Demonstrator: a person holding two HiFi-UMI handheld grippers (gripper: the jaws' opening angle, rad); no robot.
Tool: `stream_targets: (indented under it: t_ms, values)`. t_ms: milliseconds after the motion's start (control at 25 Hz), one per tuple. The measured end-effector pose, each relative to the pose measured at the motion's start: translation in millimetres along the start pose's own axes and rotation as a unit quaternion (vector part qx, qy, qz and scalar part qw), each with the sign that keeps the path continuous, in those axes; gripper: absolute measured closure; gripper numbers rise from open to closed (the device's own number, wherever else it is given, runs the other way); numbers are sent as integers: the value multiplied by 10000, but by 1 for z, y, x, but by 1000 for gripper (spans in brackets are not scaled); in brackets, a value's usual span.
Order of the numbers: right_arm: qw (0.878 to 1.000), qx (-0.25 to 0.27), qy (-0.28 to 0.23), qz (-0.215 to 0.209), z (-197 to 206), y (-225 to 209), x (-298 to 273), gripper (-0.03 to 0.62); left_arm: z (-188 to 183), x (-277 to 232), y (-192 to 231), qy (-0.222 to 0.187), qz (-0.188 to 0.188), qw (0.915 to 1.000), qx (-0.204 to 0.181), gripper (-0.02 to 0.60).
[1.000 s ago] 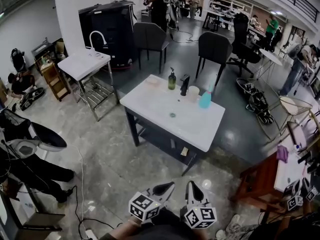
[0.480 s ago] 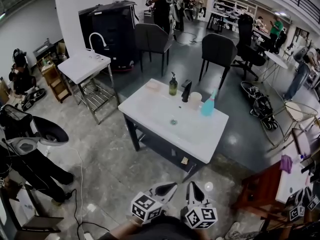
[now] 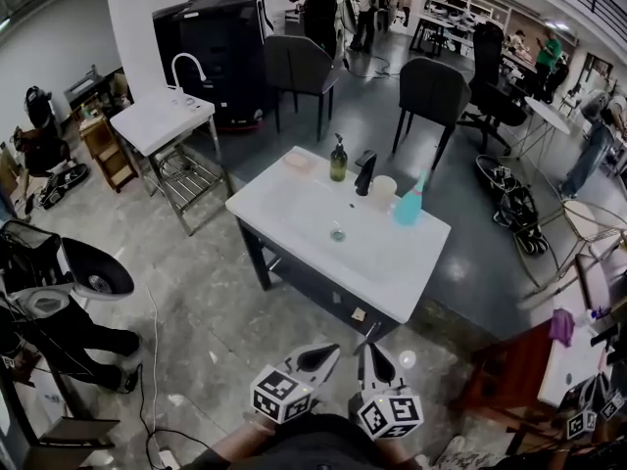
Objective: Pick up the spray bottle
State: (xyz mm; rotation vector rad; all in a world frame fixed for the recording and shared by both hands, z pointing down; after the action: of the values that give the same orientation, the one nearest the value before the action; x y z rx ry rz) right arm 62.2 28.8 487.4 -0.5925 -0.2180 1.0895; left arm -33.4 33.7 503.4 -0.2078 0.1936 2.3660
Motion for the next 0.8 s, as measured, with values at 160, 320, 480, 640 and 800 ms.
stream_targets:
  t_ms: [160, 320, 480, 640, 800]
  values:
    - [10000, -10, -85, -31, -7, 1, -4, 585, -2, -4, 2, 11, -17, 10000, 14, 577]
    - [9999, -29, -93, -44, -7, 4, -7, 585, -1, -8, 3, 52, 30, 10000, 12, 577]
    - [9998, -104, -141, 67, -11, -6, -11, 585, -3, -23, 3, 70, 178, 9998, 33, 577]
    - [9994, -180, -231, 201, -21, -19, -24, 585, -7, -45, 10, 104, 350, 9993, 4, 577]
    - [9990, -224, -248, 305, -29, -34, -42, 585, -15, -67, 26, 99, 411, 9991, -44, 577]
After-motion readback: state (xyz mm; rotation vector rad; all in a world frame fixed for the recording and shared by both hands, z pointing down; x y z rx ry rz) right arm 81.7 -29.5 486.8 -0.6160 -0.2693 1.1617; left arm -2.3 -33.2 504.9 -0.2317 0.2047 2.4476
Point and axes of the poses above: the fingertips, and each gripper's own axes: x backward along the fingers, y to its left, z out of its underside, the point moved 3 cm from there along x, backward along the fingers, and after that the axes turned 15 degrees about -x, right-handed, at the moved point
